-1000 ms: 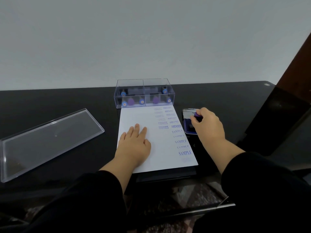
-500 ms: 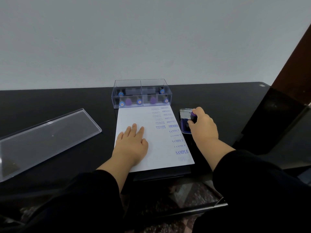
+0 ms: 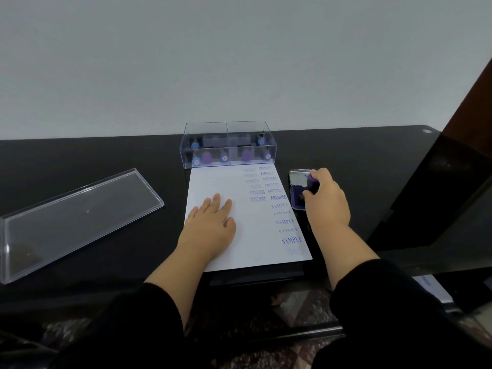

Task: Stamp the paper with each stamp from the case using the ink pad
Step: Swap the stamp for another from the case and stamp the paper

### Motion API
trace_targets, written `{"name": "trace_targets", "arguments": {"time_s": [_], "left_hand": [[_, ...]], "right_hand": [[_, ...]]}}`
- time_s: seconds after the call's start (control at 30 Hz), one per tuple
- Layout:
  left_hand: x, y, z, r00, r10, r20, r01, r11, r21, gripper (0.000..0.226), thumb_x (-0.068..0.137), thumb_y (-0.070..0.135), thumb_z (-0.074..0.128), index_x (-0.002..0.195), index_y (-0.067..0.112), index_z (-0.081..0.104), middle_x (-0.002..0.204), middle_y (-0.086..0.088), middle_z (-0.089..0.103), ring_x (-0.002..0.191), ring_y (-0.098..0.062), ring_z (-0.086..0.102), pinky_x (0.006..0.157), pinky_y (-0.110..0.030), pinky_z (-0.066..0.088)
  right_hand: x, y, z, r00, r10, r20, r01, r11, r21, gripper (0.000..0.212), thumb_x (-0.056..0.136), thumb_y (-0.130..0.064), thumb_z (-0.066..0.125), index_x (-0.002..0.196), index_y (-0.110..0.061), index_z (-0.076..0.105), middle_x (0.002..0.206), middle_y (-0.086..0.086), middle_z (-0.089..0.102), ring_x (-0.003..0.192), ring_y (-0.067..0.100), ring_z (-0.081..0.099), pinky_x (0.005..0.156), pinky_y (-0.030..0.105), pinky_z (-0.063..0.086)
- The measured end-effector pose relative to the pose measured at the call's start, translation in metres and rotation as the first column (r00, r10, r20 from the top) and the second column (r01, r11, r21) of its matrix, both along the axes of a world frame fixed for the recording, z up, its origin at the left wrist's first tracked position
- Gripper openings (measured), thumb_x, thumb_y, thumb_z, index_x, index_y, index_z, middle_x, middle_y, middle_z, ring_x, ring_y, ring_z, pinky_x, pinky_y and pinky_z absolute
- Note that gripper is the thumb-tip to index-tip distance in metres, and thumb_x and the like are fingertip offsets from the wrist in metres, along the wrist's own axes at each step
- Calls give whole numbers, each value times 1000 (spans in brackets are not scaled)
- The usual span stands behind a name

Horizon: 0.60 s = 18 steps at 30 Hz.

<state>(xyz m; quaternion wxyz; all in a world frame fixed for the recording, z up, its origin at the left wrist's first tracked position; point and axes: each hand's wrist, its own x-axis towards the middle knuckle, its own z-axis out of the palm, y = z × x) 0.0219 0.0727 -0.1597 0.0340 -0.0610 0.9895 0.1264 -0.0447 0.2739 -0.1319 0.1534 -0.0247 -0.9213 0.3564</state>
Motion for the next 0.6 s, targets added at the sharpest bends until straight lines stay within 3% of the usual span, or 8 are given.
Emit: {"name": "trace_targets", "arguments": {"time_s": [0.3,0.5,0.6], "left_hand": [[-2,-1,-2,1000,9,12,-8,1000,-11,52,102,31,17,152,28,5,160,3,-7,147,-15,-5,117,-33,-4],[-2,-1,-1,1000,13,25,-13,1000,-7,52,102,32,15,152,28,1,159,1,-12,146,-15,-9,117,-33,-6],[-2,-1,-1,999,18,30,-18,1000,-10,53,102,33,15,152,25,-1,159,0,-14,146,-15,-11,117,-33,-6]], "right_hand": [[-1,1,-2,999,6,-34,-5,1000,27,19,91,-10,55,106,-20,50,90,-4,48,80,18,45,58,30,35],[-3,1,4,999,37,-38,-40,997,-70,25,92,-10,56,114,-21,50,119,-3,59,85,14,49,63,28,39],[1,-8,10,994,108,-36,-112,985,-134,26,91,-11,59,114,-20,50,119,-3,60,93,17,57,63,23,41]]}}
